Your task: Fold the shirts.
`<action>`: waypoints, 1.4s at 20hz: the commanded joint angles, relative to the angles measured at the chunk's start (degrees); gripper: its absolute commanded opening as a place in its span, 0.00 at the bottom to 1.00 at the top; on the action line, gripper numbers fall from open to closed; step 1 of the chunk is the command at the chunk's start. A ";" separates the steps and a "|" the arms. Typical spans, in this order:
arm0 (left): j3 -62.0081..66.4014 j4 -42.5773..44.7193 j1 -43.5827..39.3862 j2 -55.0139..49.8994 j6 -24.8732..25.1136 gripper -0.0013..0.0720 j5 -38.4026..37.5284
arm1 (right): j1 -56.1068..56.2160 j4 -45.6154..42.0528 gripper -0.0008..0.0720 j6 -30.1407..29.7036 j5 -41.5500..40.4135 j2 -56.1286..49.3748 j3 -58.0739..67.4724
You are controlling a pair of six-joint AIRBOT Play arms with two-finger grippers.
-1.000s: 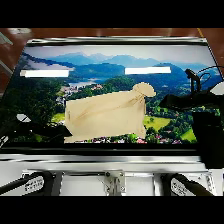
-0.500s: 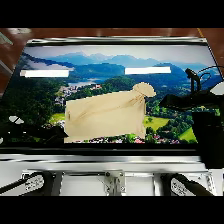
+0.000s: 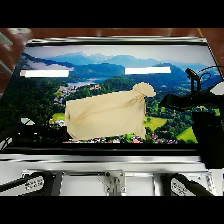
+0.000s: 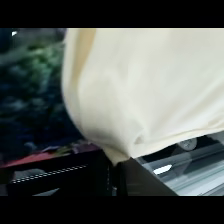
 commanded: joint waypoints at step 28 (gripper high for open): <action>16.41 -2.08 -1.11 31.71 -0.59 0.07 2.86 | 17.22 0.26 0.10 -3.61 -9.51 0.33 -3.72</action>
